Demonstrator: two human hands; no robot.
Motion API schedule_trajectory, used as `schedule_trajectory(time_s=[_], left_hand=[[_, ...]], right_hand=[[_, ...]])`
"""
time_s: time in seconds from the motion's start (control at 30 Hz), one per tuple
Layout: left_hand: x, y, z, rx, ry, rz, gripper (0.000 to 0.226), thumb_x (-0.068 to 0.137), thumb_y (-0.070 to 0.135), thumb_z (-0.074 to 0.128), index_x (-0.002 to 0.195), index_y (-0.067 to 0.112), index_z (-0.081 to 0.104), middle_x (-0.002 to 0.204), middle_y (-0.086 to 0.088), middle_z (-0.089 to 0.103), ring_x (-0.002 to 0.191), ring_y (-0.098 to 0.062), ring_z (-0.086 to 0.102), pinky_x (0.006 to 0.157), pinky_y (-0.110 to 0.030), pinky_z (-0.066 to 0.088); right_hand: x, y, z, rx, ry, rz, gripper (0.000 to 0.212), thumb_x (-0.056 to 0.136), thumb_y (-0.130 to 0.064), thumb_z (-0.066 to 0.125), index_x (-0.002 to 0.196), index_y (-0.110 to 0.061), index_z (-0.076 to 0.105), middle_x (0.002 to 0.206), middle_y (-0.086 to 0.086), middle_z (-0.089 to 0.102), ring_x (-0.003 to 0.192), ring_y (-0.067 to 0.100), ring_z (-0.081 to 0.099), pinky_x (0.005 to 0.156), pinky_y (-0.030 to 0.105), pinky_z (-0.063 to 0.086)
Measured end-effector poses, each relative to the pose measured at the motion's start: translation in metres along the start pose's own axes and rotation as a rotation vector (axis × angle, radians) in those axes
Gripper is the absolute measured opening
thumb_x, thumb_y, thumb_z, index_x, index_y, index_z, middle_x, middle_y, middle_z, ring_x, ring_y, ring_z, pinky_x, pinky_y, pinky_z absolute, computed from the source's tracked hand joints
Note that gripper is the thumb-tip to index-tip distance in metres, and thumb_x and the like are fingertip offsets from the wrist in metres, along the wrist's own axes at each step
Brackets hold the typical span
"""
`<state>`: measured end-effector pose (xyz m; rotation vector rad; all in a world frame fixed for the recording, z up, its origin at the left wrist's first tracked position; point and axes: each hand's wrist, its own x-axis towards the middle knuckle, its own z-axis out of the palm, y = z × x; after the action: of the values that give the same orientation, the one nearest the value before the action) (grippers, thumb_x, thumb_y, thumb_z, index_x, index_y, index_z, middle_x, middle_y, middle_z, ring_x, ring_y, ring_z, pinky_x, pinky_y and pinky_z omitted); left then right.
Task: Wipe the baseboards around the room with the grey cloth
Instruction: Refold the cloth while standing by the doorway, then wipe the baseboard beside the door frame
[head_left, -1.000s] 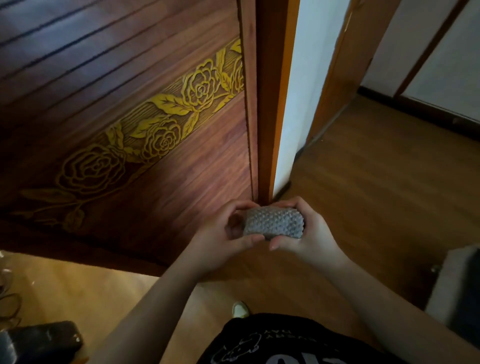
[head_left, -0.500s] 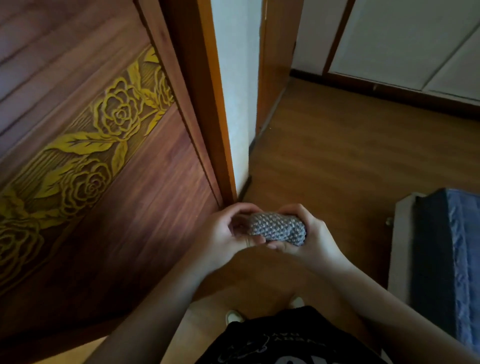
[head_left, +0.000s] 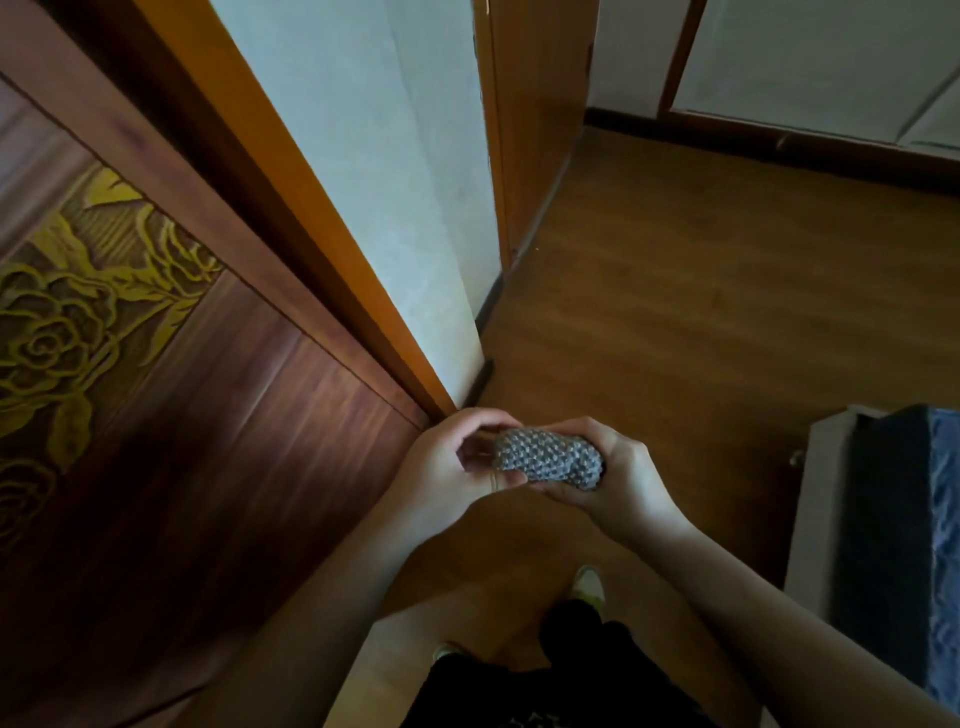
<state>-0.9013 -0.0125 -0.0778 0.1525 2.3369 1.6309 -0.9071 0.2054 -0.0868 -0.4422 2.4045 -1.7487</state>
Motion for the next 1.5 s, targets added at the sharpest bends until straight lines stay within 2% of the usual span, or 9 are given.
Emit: schedule_trajectory(time_s=[0.13,0.23,0.37,0.5,0.63,0.97,1.13,1.23,1.5], left_hand=[[0.039,0.001,-0.002,0.121,-0.019,-0.002,0.052,0.081,0.026,0.081,0.114,0.059,0.058,0.119,0.029,0.064,0.113,0.005,0.059,0.087,-0.012,0.052],[0.064,-0.010,-0.014,0.254,0.014,0.038,0.050,0.087,0.031,0.074,0.130,0.046,0.052,0.128,0.023,0.058,0.119,0.003,0.055,0.093,-0.016,0.051],[0.097,-0.052,-0.042,0.415,0.064,0.013,0.049,0.094,0.048,0.054,0.140,0.033,0.049,0.139,0.011,0.053,0.124,-0.003,0.053,0.101,-0.027,0.050],[0.134,-0.112,-0.067,0.635,0.083,0.104,0.045,0.095,0.022,0.064,0.138,0.013,0.054,0.136,-0.005,0.060,0.124,-0.019,0.056,0.101,-0.040,0.052],[0.167,-0.166,-0.080,0.849,0.055,0.215,0.046,0.092,0.016,0.067,0.136,0.007,0.058,0.133,-0.013,0.061,0.123,-0.029,0.058,0.098,-0.044,0.053],[0.213,-0.277,-0.046,1.115,-0.212,0.117,0.067,0.091,0.034,0.065,0.151,0.022,0.040,0.155,-0.006,0.041,0.144,-0.027,0.037,0.112,-0.045,0.036],[0.244,-0.346,-0.010,1.121,-0.261,-0.005,0.074,0.090,0.036,0.067,0.155,0.021,0.033,0.159,-0.006,0.035,0.147,-0.028,0.032,0.118,-0.047,0.031],[0.264,-0.393,0.015,1.130,-0.263,-0.056,0.078,0.091,0.040,0.065,0.157,0.021,0.028,0.160,-0.006,0.031,0.147,-0.029,0.030,0.119,-0.047,0.028],[0.293,-0.579,0.072,1.213,-0.333,-0.178,0.088,0.096,0.061,0.046,0.158,0.029,-0.006,0.167,0.000,-0.010,0.153,-0.024,-0.005,0.122,-0.042,-0.001]], right_hand=[[0.034,0.021,-0.020,-0.002,-0.038,0.009,0.050,0.065,-0.049,0.079,0.109,-0.034,0.060,0.104,-0.014,0.069,0.096,0.001,0.066,0.078,0.016,0.053],[0.057,0.042,-0.027,-0.013,0.005,0.080,0.049,0.062,-0.050,0.080,0.106,-0.041,0.059,0.103,-0.016,0.068,0.096,-0.001,0.065,0.077,0.013,0.051],[0.087,0.084,-0.028,-0.067,0.092,0.179,0.050,0.066,-0.032,0.089,0.108,-0.037,0.061,0.103,-0.017,0.068,0.096,-0.004,0.064,0.078,0.013,0.051],[0.105,0.127,-0.011,-0.145,0.142,0.248,0.052,0.066,-0.033,0.089,0.109,-0.038,0.060,0.105,-0.021,0.065,0.099,-0.006,0.061,0.077,0.008,0.047],[0.114,0.160,0.006,-0.179,0.206,0.293,0.050,0.067,-0.029,0.090,0.109,-0.029,0.064,0.106,-0.016,0.066,0.099,-0.003,0.061,0.079,0.011,0.047],[0.163,0.270,0.023,-0.122,0.304,0.365,0.053,0.069,-0.032,0.088,0.110,-0.045,0.058,0.110,-0.029,0.059,0.100,-0.003,0.060,0.079,0.021,0.051],[0.196,0.363,0.037,-0.090,0.261,0.375,0.053,0.071,-0.035,0.086,0.112,-0.047,0.054,0.108,-0.037,0.056,0.101,-0.010,0.056,0.075,0.005,0.046],[0.209,0.414,0.051,-0.085,0.217,0.354,0.053,0.073,-0.031,0.085,0.115,-0.043,0.054,0.106,-0.031,0.056,0.102,-0.014,0.054,0.076,0.001,0.042],[0.224,0.578,0.119,-0.122,0.151,0.316,0.051,0.078,-0.034,0.081,0.121,-0.035,0.055,0.111,-0.027,0.052,0.104,-0.015,0.051,0.078,0.001,0.041]])
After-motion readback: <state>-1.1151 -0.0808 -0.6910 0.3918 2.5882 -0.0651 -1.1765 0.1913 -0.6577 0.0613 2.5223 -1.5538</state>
